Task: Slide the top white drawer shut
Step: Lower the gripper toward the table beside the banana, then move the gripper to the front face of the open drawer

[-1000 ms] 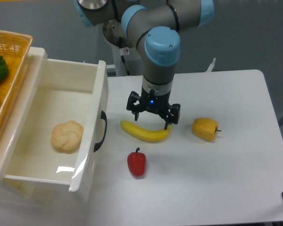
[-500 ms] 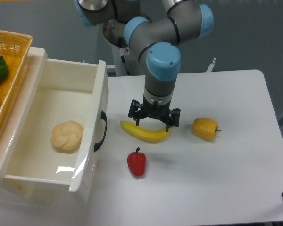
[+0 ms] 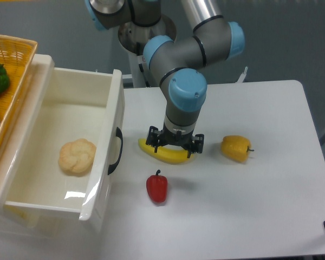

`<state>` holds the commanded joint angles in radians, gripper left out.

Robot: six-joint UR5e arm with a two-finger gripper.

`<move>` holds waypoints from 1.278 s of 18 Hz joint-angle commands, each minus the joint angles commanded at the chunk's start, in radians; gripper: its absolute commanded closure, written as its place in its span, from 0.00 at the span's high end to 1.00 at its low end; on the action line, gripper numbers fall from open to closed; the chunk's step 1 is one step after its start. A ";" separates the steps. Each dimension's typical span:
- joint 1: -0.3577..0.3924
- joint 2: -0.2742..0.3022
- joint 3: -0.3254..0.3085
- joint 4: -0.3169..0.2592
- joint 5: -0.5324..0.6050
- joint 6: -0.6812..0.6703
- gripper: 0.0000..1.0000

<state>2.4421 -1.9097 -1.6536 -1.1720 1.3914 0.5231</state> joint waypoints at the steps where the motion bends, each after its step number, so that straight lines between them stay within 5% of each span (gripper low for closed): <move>1: -0.002 -0.005 0.000 0.000 -0.002 0.000 1.00; 23: -0.058 -0.048 0.026 0.000 -0.072 -0.043 1.00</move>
<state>2.3838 -1.9574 -1.6275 -1.1720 1.3192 0.4801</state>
